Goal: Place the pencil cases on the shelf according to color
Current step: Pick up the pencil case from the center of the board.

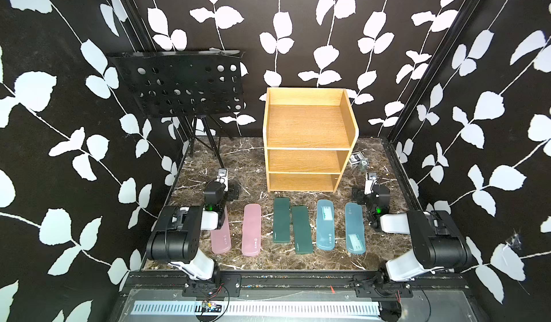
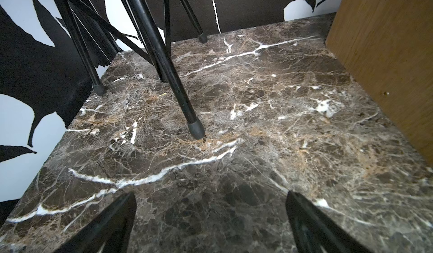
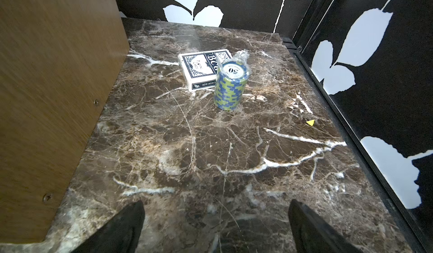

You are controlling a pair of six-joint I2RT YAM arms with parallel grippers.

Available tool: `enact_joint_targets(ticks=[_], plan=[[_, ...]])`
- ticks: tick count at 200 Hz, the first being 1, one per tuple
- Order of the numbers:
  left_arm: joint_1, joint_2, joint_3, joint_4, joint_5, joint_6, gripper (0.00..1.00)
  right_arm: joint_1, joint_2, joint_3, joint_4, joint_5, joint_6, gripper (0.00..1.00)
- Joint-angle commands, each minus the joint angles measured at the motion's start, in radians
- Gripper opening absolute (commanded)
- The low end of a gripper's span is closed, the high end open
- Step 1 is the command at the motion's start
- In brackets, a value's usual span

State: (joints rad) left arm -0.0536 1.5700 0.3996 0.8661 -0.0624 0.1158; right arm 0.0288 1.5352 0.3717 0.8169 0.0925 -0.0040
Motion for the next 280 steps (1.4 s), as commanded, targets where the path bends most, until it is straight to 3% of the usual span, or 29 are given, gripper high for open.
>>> enact_joint_targets(ticks=[1,113,134,147,172,205,222,231,280], plan=[[0.001,-0.020,0.012,-0.002,0.010,0.002,0.99,-0.004,-0.010,0.034,0.016,-0.003,-0.004,0.99],[0.001,-0.020,0.011,0.001,0.010,0.002,0.99,-0.004,-0.009,0.034,0.016,-0.003,-0.002,0.99],[0.001,-0.066,-0.017,0.033,-0.062,-0.017,0.99,-0.002,-0.019,0.042,0.013,0.027,0.005,0.99],[-0.001,-0.145,-0.003,-0.072,-0.120,-0.043,0.99,0.001,-0.071,0.088,-0.124,0.080,0.023,0.99],[-0.002,-0.300,0.077,-0.380,-0.225,-0.117,0.99,0.008,-0.143,0.285,-0.595,0.205,0.141,0.99],[-0.002,-0.448,0.204,-0.818,-0.385,-0.395,0.99,0.044,-0.247,0.353,-0.927,0.254,0.313,0.99],[-0.002,-0.505,0.239,-0.981,-0.372,-0.495,0.99,0.067,-0.321,0.357,-1.102,0.255,0.454,0.99],[-0.002,-0.536,0.246,-1.036,-0.345,-0.534,0.99,0.080,-0.360,0.346,-1.159,0.195,0.468,0.97],[-0.002,-0.631,0.299,-1.308,-0.142,-0.674,0.99,0.169,-0.544,0.331,-1.509,0.128,0.607,0.95]])
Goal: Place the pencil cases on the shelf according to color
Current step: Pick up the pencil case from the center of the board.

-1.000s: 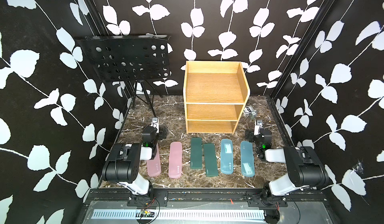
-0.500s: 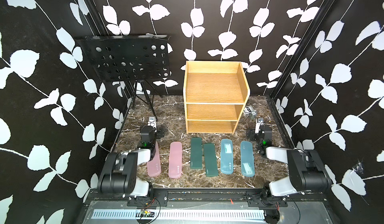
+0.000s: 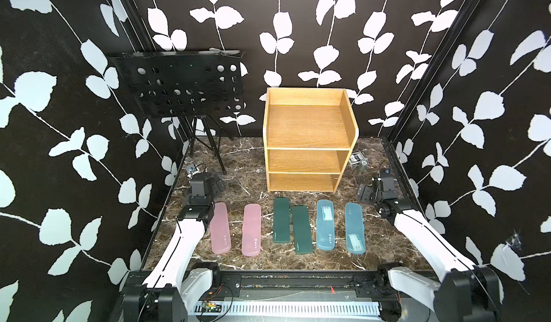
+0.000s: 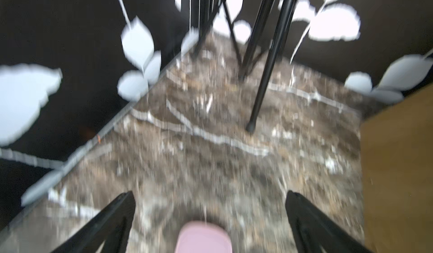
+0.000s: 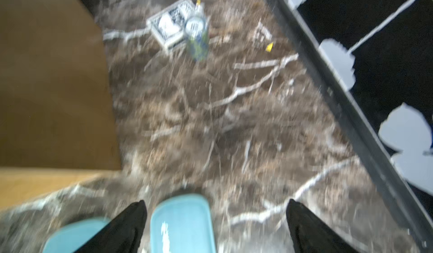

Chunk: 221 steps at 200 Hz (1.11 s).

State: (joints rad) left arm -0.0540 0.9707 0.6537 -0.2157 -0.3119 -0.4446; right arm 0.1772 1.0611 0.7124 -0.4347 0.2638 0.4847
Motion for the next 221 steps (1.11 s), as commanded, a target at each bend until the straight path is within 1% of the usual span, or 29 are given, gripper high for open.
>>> enact_joint_targets(ticks=[1,20,46,63,87,100,133,157,179,221], plan=[[-0.002,-0.033,0.046,-0.234,0.111,-0.115,0.99,0.022,-0.072,-0.011,-0.263,-0.046,0.121,0.95],[-0.006,-0.045,0.065,-0.321,0.143,-0.128,0.99,0.042,-0.122,-0.023,-0.353,-0.077,0.164,0.92],[-0.014,-0.057,0.081,-0.386,0.182,-0.134,0.99,0.074,-0.150,-0.049,-0.413,-0.108,0.209,0.91],[-0.040,-0.044,0.096,-0.411,0.186,-0.133,0.99,0.100,-0.133,-0.067,-0.405,-0.154,0.219,0.90],[-0.108,-0.012,0.131,-0.448,0.148,-0.121,0.99,0.134,-0.088,-0.088,-0.381,-0.212,0.220,0.89],[-0.142,0.004,0.146,-0.456,0.147,-0.120,0.99,0.145,-0.065,-0.102,-0.375,-0.226,0.222,0.89],[-0.189,0.015,0.131,-0.449,0.150,-0.133,0.99,0.181,-0.011,-0.132,-0.327,-0.274,0.225,0.89],[-0.198,0.015,0.124,-0.441,0.162,-0.137,0.99,0.215,0.029,-0.149,-0.304,-0.276,0.242,0.93],[-0.204,0.021,0.125,-0.435,0.169,-0.138,0.99,0.235,0.062,-0.168,-0.294,-0.285,0.264,0.94],[-0.213,0.039,0.142,-0.428,0.194,-0.138,0.99,0.273,0.068,-0.162,-0.319,-0.238,0.289,0.94]])
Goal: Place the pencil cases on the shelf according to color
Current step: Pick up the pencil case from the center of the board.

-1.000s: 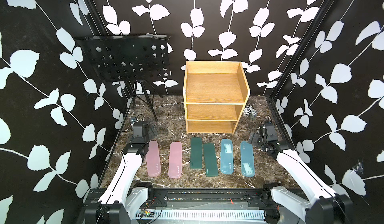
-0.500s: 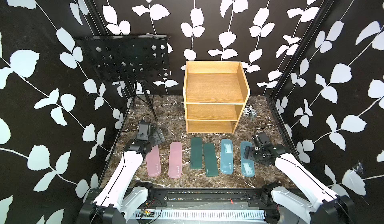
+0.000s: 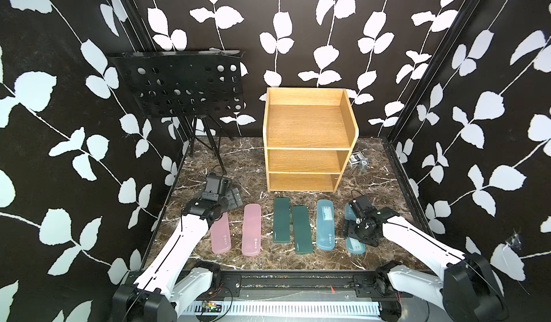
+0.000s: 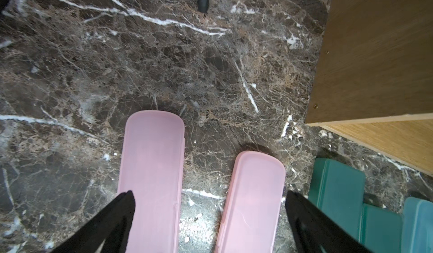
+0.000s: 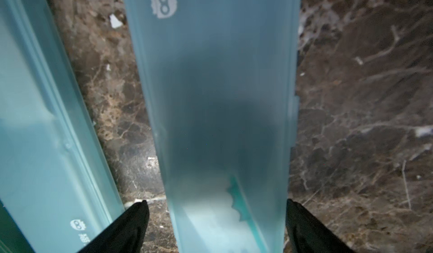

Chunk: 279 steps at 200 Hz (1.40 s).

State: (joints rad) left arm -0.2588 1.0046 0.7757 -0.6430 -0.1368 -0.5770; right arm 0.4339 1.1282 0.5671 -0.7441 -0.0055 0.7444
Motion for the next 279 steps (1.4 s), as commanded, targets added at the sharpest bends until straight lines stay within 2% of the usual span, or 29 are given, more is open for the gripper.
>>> enact_joint_targets(ticks=[1,24,69,89,101,124,164,215,239,279], plan=[[-0.008,0.006,0.020,-0.001,0.020,-0.006,0.99,0.017,0.001,-0.016,-0.009,0.031,0.029,0.94],[-0.012,0.011,0.028,0.000,0.033,-0.012,0.99,0.022,0.039,-0.010,0.007,0.029,0.028,0.93],[-0.017,0.004,0.039,-0.003,0.043,-0.023,0.99,0.047,0.109,-0.007,0.050,0.030,0.032,0.84],[-0.019,-0.006,0.044,-0.003,0.045,-0.026,0.99,0.057,0.120,-0.004,0.054,0.041,0.032,0.77],[-0.020,-0.011,0.051,-0.008,0.044,-0.026,0.99,0.061,0.120,0.000,0.045,0.045,0.031,0.69],[-0.020,-0.012,0.078,-0.022,0.052,-0.009,0.99,0.070,0.075,0.022,-0.006,0.051,0.027,0.62],[-0.020,-0.001,0.187,-0.106,0.048,0.047,0.99,0.088,-0.121,0.091,-0.115,0.005,-0.010,0.55],[-0.024,-0.026,0.250,-0.134,0.111,0.033,0.99,0.148,-0.312,0.187,-0.135,-0.169,-0.022,0.50],[-0.032,-0.027,0.304,-0.158,0.131,0.035,0.99,0.225,-0.320,0.264,-0.087,-0.217,-0.027,0.46],[-0.046,-0.054,0.366,-0.171,0.166,0.044,0.99,0.357,-0.225,0.486,-0.044,-0.237,-0.093,0.46]])
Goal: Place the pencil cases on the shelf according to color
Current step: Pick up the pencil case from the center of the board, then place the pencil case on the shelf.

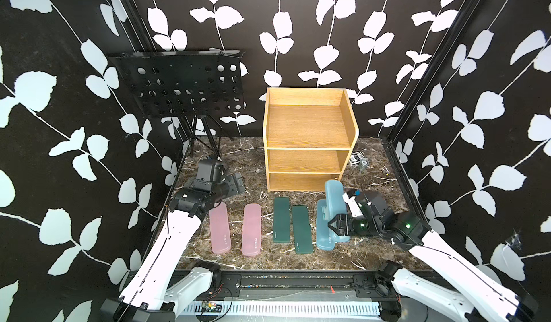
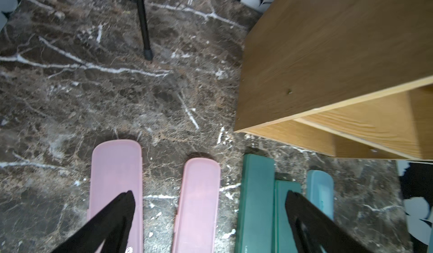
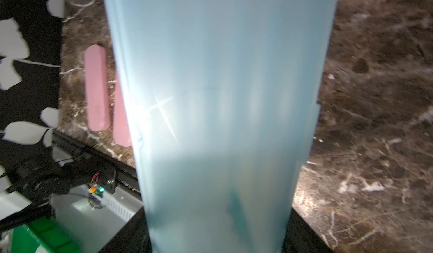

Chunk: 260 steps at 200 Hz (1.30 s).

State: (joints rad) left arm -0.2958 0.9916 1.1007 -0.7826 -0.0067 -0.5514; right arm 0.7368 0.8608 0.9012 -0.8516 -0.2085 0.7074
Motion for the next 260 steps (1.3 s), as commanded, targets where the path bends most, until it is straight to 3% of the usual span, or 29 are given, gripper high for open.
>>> enact_joint_targets(ticks=[1,29,63,91,133,162,192,237,260], plan=[[-0.008,-0.041,0.042,-0.031,0.036,0.019,0.99,0.055,0.045,0.158,0.064,-0.034,-0.058,0.45],[-0.009,-0.055,0.057,0.025,0.102,0.051,0.99,0.062,0.126,0.329,0.066,-0.001,-0.110,0.44],[-0.009,0.008,0.141,0.187,0.266,0.022,0.99,0.061,0.279,0.627,-0.016,0.205,-0.197,0.44],[-0.009,0.098,0.268,0.073,0.202,0.088,0.99,0.057,0.452,0.866,-0.096,0.341,-0.309,0.48],[-0.009,0.083,0.163,0.192,0.230,0.033,0.99,-0.041,0.710,1.239,-0.293,0.455,-0.324,0.46],[-0.009,0.099,0.190,0.132,0.216,0.104,0.99,-0.099,0.852,1.432,-0.365,0.481,-0.341,0.46],[-0.009,0.103,0.195,0.086,0.215,0.145,0.99,-0.135,0.949,1.547,-0.416,0.511,-0.363,0.47],[-0.009,0.077,0.125,0.102,0.235,0.149,0.99,-0.190,1.006,1.553,-0.367,0.459,-0.359,0.49],[-0.009,0.085,0.124,0.071,0.236,0.186,0.99,-0.199,1.026,1.561,-0.341,0.438,-0.358,0.54]])
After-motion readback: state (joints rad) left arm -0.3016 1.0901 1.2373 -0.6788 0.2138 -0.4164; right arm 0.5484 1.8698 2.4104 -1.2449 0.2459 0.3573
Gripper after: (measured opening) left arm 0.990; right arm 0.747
